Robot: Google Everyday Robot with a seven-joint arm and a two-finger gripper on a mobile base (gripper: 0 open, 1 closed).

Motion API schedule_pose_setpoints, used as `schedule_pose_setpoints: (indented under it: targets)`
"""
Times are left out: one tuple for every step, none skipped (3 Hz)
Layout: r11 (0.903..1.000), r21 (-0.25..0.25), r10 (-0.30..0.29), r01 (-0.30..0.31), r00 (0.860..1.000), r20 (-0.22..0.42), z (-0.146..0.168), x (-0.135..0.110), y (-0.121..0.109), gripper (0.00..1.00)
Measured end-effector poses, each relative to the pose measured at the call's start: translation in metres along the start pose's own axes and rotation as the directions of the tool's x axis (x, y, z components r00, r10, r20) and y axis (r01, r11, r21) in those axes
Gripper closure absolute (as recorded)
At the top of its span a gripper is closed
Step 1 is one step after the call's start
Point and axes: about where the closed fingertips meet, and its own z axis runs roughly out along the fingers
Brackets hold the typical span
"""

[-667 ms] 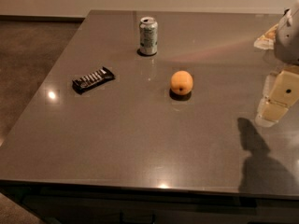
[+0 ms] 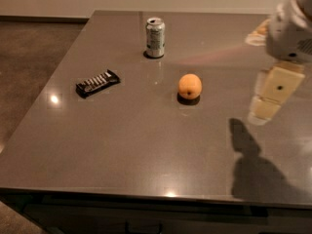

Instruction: Pick rxbar chocolate

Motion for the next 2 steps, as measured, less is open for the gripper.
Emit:
schedule_pose_setpoints:
  targets:
    - [0.9960,-0.011,-0.088,0.089,0.994,0.064,0.013,-0.050,-0.009,0.00]
    - [0.9848,-0.028,-0.167,0.171,0.979,0.116,0.026,-0.096,-0.012,0.00]
